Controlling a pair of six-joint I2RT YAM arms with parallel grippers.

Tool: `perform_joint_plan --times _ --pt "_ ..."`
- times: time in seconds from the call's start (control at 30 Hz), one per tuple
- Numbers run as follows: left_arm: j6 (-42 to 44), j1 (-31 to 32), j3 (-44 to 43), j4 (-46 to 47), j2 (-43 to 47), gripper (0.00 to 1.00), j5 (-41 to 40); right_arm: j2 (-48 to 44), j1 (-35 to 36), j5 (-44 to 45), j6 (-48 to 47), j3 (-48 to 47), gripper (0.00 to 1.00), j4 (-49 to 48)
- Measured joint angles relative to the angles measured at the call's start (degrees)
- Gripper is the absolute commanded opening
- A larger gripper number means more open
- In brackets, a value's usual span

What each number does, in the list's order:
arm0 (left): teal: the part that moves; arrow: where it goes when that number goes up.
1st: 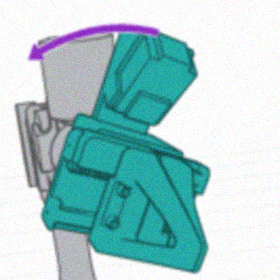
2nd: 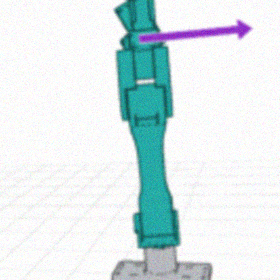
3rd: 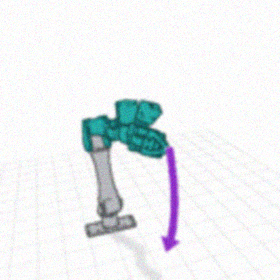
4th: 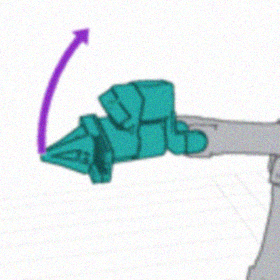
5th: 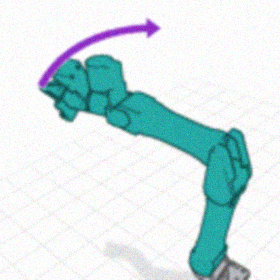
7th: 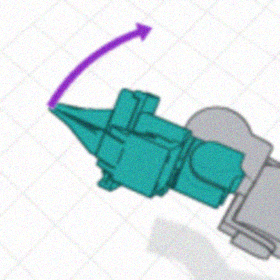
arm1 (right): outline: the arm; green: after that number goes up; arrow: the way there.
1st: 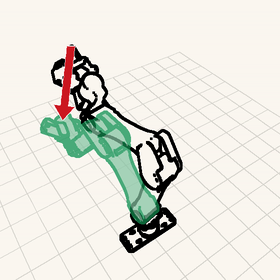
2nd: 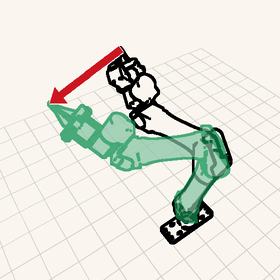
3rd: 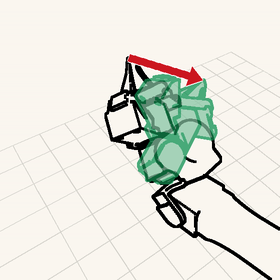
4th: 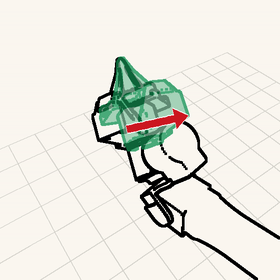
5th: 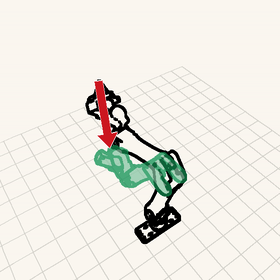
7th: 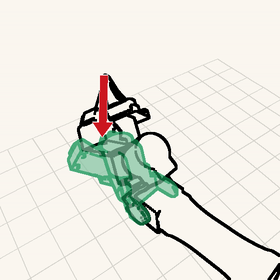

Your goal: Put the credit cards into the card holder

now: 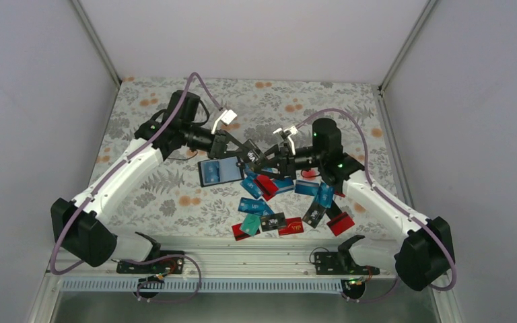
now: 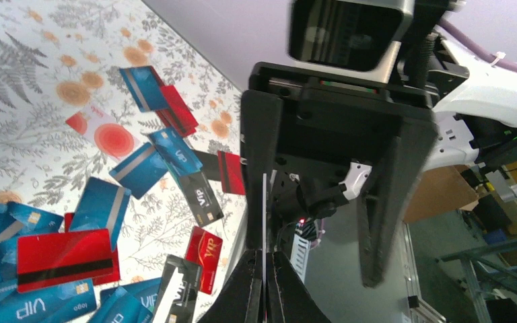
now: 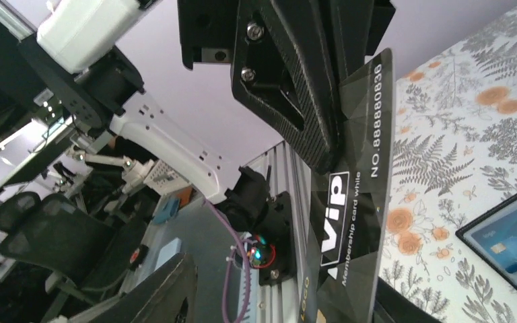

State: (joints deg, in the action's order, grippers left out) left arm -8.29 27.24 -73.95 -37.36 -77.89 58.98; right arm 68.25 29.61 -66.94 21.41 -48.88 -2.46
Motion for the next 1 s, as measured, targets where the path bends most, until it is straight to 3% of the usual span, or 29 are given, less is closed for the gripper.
perform_joint_plan --times 0.17,0.23,0.4,0.43,0.47,0.57,0.6,0.67,0.8,1.0 --pt "0.13 0.28 1.25 -0.15 0.22 0.02 2.34 0.57 1.53 0.33 -1.14 -0.48 0.15 2.03" --pt "0.20 0.37 1.40 -0.26 0.46 0.02 2.78 0.90 1.79 0.50 -1.55 -0.74 0.07 2.60" --pt "0.39 0.66 1.81 -0.61 1.53 0.03 3.54 1.11 2.21 0.79 -1.55 -0.87 0.04 3.56" --pt "0.37 0.63 1.88 -0.74 1.73 0.07 3.21 1.22 2.32 0.87 -1.51 -0.87 0.04 3.54" --pt "0.26 0.66 1.95 -0.79 1.90 0.18 2.58 1.29 2.43 1.16 -1.31 -0.85 0.04 3.50" --pt "-2.32 0.90 3.91 2.93 4.13 0.57 -2.97 1.31 2.71 2.45 0.70 -0.81 0.04 1.81" --pt "-3.34 0.90 5.01 4.76 5.22 0.65 -4.48 1.31 2.91 2.78 2.01 -0.70 0.04 0.31" --pt "-7.32 0.83 8.85 10.71 8.50 0.72 -7.89 1.31 3.48 3.56 4.52 -0.61 0.04 -2.91" --pt "-15.30 0.74 15.45 22.51 13.51 0.72 -12.17 1.22 4.76 6.45 9.99 -0.59 0.04 -9.18" --pt "-27.19 0.74 24.15 42.93 17.55 0.62 -14.82 1.20 5.01 9.88 18.49 -0.52 0.04 -18.97"
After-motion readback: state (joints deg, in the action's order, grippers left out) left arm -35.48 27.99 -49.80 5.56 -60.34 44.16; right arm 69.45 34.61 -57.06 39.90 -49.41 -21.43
